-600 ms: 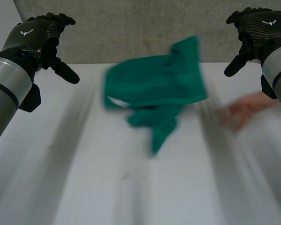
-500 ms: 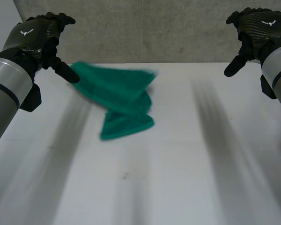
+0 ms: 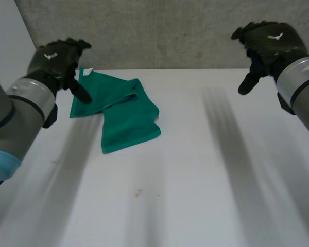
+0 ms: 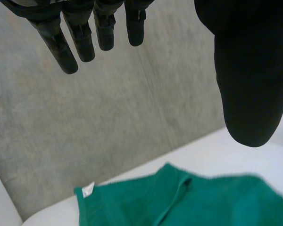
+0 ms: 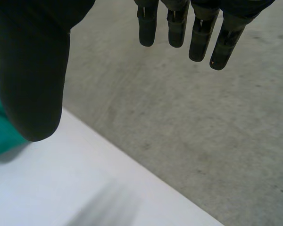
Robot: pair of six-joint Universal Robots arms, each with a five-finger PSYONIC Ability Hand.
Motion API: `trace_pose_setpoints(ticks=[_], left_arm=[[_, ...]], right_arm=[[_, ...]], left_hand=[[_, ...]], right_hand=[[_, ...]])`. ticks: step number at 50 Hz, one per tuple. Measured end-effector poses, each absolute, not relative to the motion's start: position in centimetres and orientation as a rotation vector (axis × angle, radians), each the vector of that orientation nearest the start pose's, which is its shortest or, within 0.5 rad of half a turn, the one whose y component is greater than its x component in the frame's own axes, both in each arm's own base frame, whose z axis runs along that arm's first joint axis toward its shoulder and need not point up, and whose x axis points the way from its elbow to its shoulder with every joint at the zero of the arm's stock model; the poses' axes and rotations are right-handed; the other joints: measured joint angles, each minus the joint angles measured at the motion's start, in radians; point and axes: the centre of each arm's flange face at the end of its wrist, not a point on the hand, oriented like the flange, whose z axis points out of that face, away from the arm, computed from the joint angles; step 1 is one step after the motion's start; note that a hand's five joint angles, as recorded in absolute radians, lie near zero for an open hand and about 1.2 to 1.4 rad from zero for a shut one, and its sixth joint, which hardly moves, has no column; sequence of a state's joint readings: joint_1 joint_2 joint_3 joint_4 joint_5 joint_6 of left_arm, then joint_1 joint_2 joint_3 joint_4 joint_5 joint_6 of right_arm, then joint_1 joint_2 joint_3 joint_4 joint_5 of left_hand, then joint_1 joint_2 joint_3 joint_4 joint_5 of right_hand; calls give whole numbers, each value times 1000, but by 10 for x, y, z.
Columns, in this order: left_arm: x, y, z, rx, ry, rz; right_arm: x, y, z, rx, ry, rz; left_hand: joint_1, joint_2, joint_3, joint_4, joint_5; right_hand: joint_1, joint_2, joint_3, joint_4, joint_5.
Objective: Fold the towel.
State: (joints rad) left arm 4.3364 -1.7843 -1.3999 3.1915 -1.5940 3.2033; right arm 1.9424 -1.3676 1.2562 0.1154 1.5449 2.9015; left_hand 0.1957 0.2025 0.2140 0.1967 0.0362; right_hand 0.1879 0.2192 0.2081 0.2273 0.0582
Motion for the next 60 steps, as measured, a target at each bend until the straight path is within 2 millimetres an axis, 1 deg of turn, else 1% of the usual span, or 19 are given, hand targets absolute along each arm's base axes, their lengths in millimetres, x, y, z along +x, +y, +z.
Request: trace_pose_setpoints(ticks=[10,11,17,19,24,26,27,28,37,47,48,49,50,51,53,56,57,58,60], left_arm=[[-263,-318,236,734,2208,-2173],[-263,-318,236,734,2208,-2173],[-271,-334,193,872,2197,-2079],[-274,-334,178,948,2214,-2029],[-276,-330,160,1060,2250,-1951],[-278,-327,145,1138,2290,-1888],[-279,-327,141,1152,2300,-1874],[-279,-327,137,1162,2307,-1863],[-286,-342,110,1185,2341,-1824],[-292,-356,102,1170,2325,-1852],[-292,-357,102,1166,2324,-1856],[-293,-358,102,1162,2324,-1861],[-293,-360,105,1143,2323,-1875],[-293,-360,105,1143,2323,-1875],[-293,-365,120,1074,2297,-1939],[-293,-365,120,1074,2297,-1939],[-293,-368,144,978,2256,-2026],[-292,-369,164,907,2220,-2098],[-291,-368,179,860,2188,-2155]], right_arm=[[282,-262,296,-1062,2049,-2045],[282,-262,296,-1062,2049,-2045],[291,-261,279,-1135,2067,-1992],[292,-262,274,-1142,2076,-1977],[293,-263,271,-1144,2085,-1966],[293,-264,269,-1143,2089,-1962],[293,-265,268,-1143,2092,-1960],[293,-266,267,-1143,2093,-1958],[293,-268,261,-1148,2110,-1939],[292,-269,260,-1147,2117,-1935],[292,-270,260,-1145,2119,-1936],[292,-270,260,-1144,2120,-1937],[292,-270,260,-1143,2120,-1937],[292,-270,260,-1143,2120,-1937],[291,-271,260,-1142,2122,-1939],[291,-271,260,-1142,2122,-1939],[291,-271,260,-1140,2122,-1942],[290,-272,261,-1138,2122,-1944],[290,-272,261,-1137,2122,-1946]], left_hand=[[2,1,0,2,0],[2,1,0,2,0],[45,34,23,43,4],[52,40,30,52,4],[57,46,36,57,12],[57,46,36,57,12],[185,170,158,176,164],[206,193,180,200,187],[258,246,238,257,242],[339,324,314,334,270],[724,699,667,687,267],[909,869,844,866,267],[976,953,936,962,270],[976,953,936,962,270],[976,953,936,962,270],[976,953,936,962,270],[980,987,971,993,286],[980,988,972,994,608],[980,988,972,994,809]], right_hand=[[0,0,0,0,0],[0,0,0,0,0],[0,0,0,0,0],[0,0,0,0,0],[0,0,0,0,0],[0,0,0,0,0],[0,0,0,0,0],[0,0,0,0,0],[0,0,0,0,0],[0,0,0,0,0],[0,0,0,0,0],[0,0,0,0,0],[0,0,0,0,0],[0,0,0,0,0],[0,0,0,0,0],[0,0,0,0,0],[0,0,0,0,0],[0,0,0,0,0],[0,0,0,0,0]])
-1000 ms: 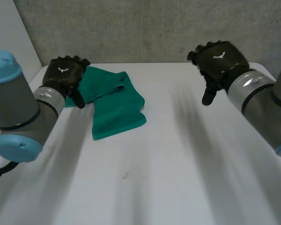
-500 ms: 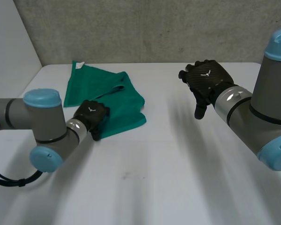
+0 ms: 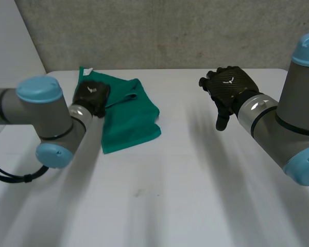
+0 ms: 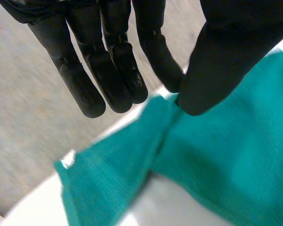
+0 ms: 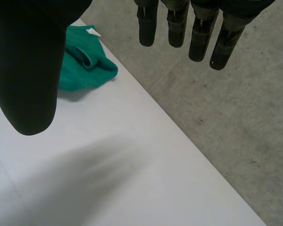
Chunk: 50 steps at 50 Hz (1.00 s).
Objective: Fold the towel.
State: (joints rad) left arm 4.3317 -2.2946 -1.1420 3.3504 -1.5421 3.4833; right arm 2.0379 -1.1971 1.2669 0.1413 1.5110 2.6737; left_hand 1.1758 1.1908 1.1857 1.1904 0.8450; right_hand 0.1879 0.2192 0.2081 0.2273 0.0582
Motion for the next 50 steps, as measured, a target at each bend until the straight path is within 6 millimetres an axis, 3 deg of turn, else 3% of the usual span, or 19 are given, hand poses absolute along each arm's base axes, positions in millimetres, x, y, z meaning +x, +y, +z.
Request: trace_pose_setpoints(ticks=[4,10,11,12,13,14,15,22,34,42,46,50], left_arm=[[-291,-364,200,808,2137,-2237],[-291,-362,200,808,2136,-2244],[-291,-361,192,820,2155,-2221],[-291,-361,188,825,2163,-2210],[-291,-361,185,829,2171,-2200],[-291,-361,180,837,2184,-2183],[-291,-361,176,841,2193,-2172],[-292,-358,148,898,2278,-2078],[-301,-362,122,995,2378,-2010],[-303,-367,108,1006,2412,-1967],[-304,-369,102,1011,2418,-1960],[-307,-369,106,1015,2405,-1979]], right_arm=[[290,-272,261,-1136,2123,-1946],[290,-272,261,-1136,2123,-1946],[290,-272,261,-1136,2122,-1947],[290,-272,261,-1136,2122,-1947],[290,-272,261,-1135,2122,-1948],[290,-272,261,-1135,2122,-1948],[290,-272,262,-1135,2122,-1948],[290,-273,261,-1137,2122,-1947],[291,-274,255,-1147,2136,-1927],[292,-276,251,-1152,2144,-1916],[292,-277,249,-1154,2149,-1910],[292,-277,248,-1155,2149,-1909]], left_hand=[[0,2,1,0,73],[-1,-1,-1,-2,73],[-81,-94,-77,-83,60],[-284,-284,-257,-265,-103],[-284,-284,-257,-265,-103],[-562,-528,-505,-516,-350],[-635,-597,-587,-599,-432],[-665,-676,-662,-678,-514],[-659,-670,-659,-674,-503],[-512,-537,-533,-537,-374],[-107,-157,-154,-155,6],[-48,-4,-4,-4,117]], right_hand=[[0,0,0,0,0],[0,0,0,0,0],[0,0,0,0,0],[0,0,0,0,0],[0,0,0,0,0],[0,0,0,0,0],[0,0,0,0,0],[0,0,0,0,0],[0,0,0,0,0],[0,0,0,0,0],[0,0,0,0,0],[0,0,0,0,0]])
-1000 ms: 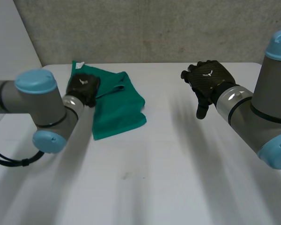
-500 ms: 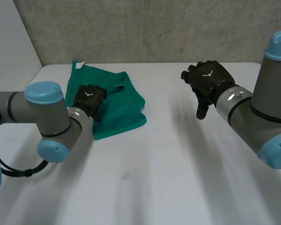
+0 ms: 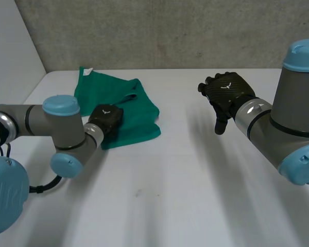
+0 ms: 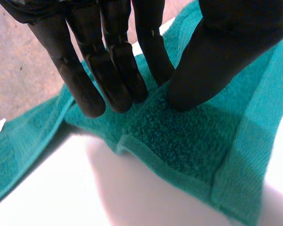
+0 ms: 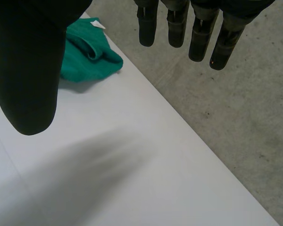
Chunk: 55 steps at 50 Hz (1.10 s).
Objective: Fold the towel.
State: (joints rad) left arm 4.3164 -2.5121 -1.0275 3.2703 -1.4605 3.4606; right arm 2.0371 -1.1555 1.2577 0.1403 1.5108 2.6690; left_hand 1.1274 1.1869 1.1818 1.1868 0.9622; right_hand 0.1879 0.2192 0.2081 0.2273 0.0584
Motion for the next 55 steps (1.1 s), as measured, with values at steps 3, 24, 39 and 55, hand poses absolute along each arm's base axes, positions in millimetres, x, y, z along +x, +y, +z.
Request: trace_pose_setpoints(ticks=[3,24,39,55], left_arm=[[-312,-367,119,1012,2374,-2017],[-294,-260,408,700,1693,-2830],[-288,-227,444,680,1566,-2952],[-289,-184,472,683,1468,-3080]], right_arm=[[293,-277,248,-1153,2148,-1912],[260,-341,252,-642,2188,-1857],[353,-309,179,-356,1886,-954],[435,-274,153,-323,1797,-1080]], left_hand=[[0,5,5,4,0],[0,9,8,4,0],[0,9,8,5,0],[0,10,10,8,0]], right_hand=[[0,0,0,0,0],[0,0,0,0,0],[0,0,0,0,0],[0,0,0,0,0]])
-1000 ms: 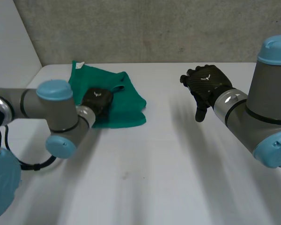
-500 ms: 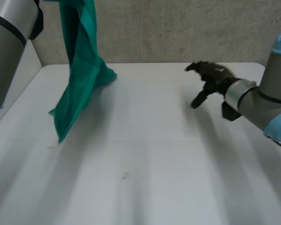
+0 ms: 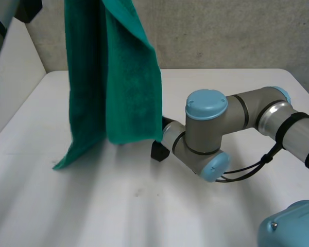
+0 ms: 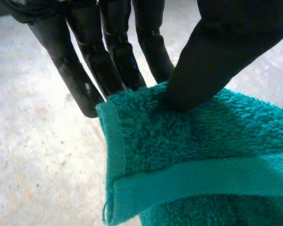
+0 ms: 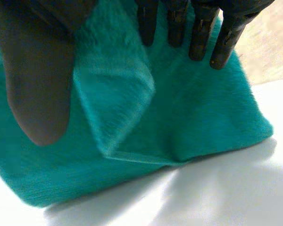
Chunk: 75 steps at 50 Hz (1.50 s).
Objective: Fold the towel.
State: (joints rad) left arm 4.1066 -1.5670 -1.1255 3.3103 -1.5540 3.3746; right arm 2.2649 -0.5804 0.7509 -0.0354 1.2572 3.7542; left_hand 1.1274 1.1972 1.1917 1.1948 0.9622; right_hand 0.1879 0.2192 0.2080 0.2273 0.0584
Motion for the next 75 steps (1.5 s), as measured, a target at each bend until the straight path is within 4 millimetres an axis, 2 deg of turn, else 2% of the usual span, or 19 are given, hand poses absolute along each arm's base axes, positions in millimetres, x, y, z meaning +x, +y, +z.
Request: trace_pose_setpoints(ticks=[6,13,20,23,29,30,34,35,42,44,48,54,58,60,61,62,65,72,75], left_arm=[[-284,-168,486,668,1409,-3134],[-281,-166,494,609,1388,-3158],[-277,-172,496,515,1436,-3189],[-274,-178,495,484,1450,-3186],[-262,-203,488,394,1472,-3126],[-256,-214,483,366,1487,-3093],[-249,-232,473,330,1524,-3034],[-241,-249,461,300,1571,-2975],[-228,-301,399,245,1821,-2763],[-228,-309,386,241,1876,-2720],[-231,-336,321,252,2124,-2516],[-238,-356,240,289,2381,-2256],[-244,-366,194,316,2488,-2124],[-244,-366,194,316,2488,-2124],[-248,-376,170,329,2515,-2086],[-250,-380,165,332,2514,-2086],[-254,-393,153,334,2490,-2114],[-260,-418,148,310,2384,-2241],[-261,-418,150,312,2366,-2266]], right_arm=[[445,-280,157,-290,1763,-1160],[466,-256,144,-360,1738,-1089],[473,-246,138,-375,1738,-1072],[470,-252,143,-355,1743,-1101],[439,-291,185,-250,1765,-1306],[415,-313,210,-219,1778,-1439],[386,-332,244,-225,1786,-1616],[359,-343,275,-266,1786,-1780],[305,-331,357,-518,1731,-2194],[302,-327,364,-550,1720,-2228],[290,-303,385,-734,1697,-2348],[291,-290,363,-893,1816,-2256],[303,-292,319,-983,1948,-2080],[303,-292,319,-983,1948,-2080],[310,-294,297,-1015,2001,-2001],[317,-296,268,-1049,2065,-1905],[326,-300,224,-1087,2154,-1770],[334,-300,182,-1075,2223,-1638],[337,-300,181,-1018,2221,-1626]], left_hand=[[0,0,0,0,0],[0,0,0,1,0],[0,0,0,0,0],[0,0,0,0,0],[0,0,0,0,0],[0,0,0,1,0],[0,0,0,1,0],[0,0,0,1,0],[0,0,0,1,0],[0,0,0,1,0],[0,0,0,1,0],[0,0,0,1,0],[0,0,0,1,0],[0,0,0,1,0],[0,0,0,1,0],[0,0,0,1,0],[0,0,0,1,0],[-5,-21,-19,-20,-6],[-299,-326,-318,-324,-267]], right_hand=[[0,0,0,0,0],[3,4,4,1,1],[762,908,903,883,853],[781,948,948,937,901],[781,951,966,960,913],[781,951,966,960,913],[781,952,966,961,917],[781,951,966,961,918],[781,952,966,961,920],[781,951,966,961,922],[781,951,972,961,922],[781,951,973,961,922],[781,951,973,961,922],[781,951,973,961,922],[781,951,973,961,922],[781,951,973,961,922],[781,952,973,961,922],[781,951,973,961,922],[781,951,973,961,922]])
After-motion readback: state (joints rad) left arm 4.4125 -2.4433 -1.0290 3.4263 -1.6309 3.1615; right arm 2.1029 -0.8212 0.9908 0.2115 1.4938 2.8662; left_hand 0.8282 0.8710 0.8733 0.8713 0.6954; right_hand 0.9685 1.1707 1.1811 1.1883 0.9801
